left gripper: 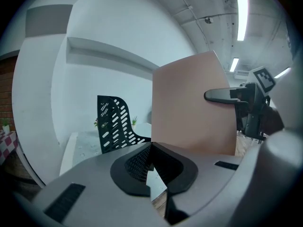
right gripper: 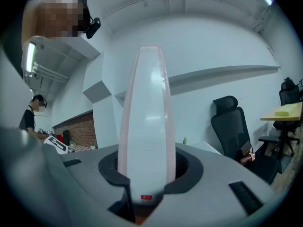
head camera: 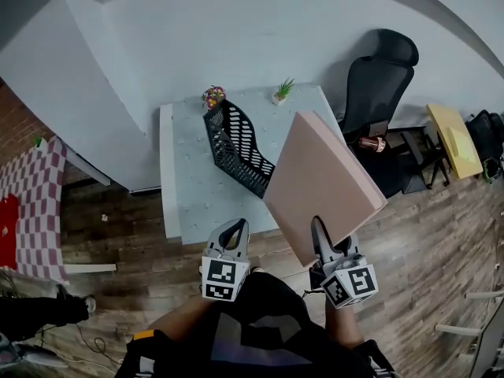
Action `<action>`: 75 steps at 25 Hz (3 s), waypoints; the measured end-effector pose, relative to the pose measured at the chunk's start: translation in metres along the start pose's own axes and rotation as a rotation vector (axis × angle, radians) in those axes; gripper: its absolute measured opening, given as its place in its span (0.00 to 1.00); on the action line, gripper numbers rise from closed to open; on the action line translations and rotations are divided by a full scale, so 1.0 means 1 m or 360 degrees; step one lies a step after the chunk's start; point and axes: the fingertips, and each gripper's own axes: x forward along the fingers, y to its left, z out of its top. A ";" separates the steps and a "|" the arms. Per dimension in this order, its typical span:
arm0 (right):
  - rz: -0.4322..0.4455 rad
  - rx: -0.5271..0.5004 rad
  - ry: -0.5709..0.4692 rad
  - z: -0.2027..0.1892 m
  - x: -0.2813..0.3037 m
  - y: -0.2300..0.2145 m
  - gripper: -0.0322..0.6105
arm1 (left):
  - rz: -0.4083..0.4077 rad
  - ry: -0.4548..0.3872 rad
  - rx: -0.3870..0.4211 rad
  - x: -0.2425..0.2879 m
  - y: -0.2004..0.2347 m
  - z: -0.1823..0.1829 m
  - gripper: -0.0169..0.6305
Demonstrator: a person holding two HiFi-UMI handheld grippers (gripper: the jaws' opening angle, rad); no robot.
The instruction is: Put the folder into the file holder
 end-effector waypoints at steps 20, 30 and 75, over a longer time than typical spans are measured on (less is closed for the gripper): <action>-0.0024 -0.0311 -0.0011 0.037 0.066 0.044 0.27 | -0.0038 -0.0095 -0.0147 0.008 0.075 0.000 0.04; 0.0285 -0.0287 -0.0040 0.043 0.129 0.033 0.27 | 0.0237 -0.0090 -0.0188 0.026 0.105 0.012 0.04; 0.0770 -0.0379 0.0023 -0.088 0.240 0.020 0.32 | 0.0715 0.0271 -0.0202 0.057 0.133 -0.008 0.04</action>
